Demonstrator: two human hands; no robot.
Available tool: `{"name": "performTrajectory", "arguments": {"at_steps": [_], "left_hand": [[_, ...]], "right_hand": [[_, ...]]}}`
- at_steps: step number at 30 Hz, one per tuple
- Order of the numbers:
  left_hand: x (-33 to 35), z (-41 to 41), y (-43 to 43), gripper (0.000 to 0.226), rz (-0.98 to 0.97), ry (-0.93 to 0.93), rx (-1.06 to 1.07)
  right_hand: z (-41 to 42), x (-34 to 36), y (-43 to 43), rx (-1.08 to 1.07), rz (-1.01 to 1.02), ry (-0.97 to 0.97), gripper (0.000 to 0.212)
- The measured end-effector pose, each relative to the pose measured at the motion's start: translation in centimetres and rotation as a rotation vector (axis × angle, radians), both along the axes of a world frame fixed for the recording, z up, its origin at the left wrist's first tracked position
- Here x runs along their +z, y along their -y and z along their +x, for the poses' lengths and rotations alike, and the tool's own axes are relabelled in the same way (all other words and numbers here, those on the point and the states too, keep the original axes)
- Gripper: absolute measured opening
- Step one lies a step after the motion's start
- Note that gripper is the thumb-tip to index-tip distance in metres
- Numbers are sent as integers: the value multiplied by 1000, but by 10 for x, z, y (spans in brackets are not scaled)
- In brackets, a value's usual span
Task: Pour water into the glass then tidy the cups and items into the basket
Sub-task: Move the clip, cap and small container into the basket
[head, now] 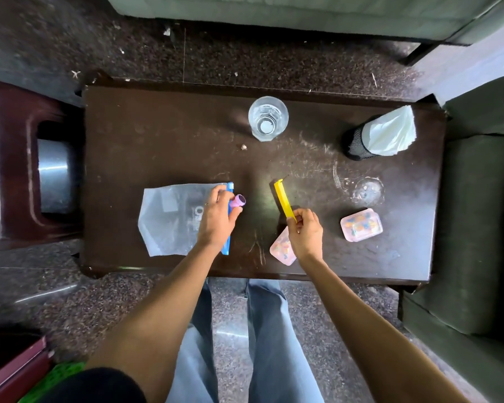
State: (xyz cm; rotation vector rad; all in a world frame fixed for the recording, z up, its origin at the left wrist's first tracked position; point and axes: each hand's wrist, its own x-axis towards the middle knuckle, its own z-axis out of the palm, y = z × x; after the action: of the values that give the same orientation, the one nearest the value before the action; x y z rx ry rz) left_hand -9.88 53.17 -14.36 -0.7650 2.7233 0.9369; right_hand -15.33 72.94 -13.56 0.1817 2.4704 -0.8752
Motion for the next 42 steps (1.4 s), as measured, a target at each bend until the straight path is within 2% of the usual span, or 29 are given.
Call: {"name": "performTrajectory", "arguments": {"at_steps": [4,7,10,13,16,18,20,22,24,29,32,35,40,42], "left_hand": [[19,10,22,17,158,-171,363],[36,23,59,13,180,-238,609],[52,37,112,14,153,-356,766],[71,50,179,19,49,-467,835],[101,61,254,19,-155,-577,839],[116,66,301,18,-268,-613,854],[128,70,349,21,-304,-622,960],[136,74,393,24,-295,-567,1062],[144,76,432,27,-283,-413,1078],[175,74,528,38,-370,84,934],[189,73,582,33,-427,270,853],[182,85,622,30,-387,370,865],[141,109,648,32,-117,360,986],[133,109,652,41,-89,396,1012]], "right_hand": [[2,16,29,4,6,-10,13],[4,28,71,55,-21,-25,10],[5,40,121,130,-84,-59,8],[9,53,178,181,-147,-76,6],[20,65,243,238,-212,-71,7],[27,74,284,273,-259,-81,7],[35,84,331,321,-318,-98,7],[43,94,376,363,-366,-114,8],[51,103,415,378,-406,-114,9],[63,119,491,397,-501,-114,10],[64,122,527,430,-513,-105,8],[63,124,553,464,-514,-114,13],[66,123,572,435,-508,-84,13],[68,121,569,428,-510,-79,11]]}}
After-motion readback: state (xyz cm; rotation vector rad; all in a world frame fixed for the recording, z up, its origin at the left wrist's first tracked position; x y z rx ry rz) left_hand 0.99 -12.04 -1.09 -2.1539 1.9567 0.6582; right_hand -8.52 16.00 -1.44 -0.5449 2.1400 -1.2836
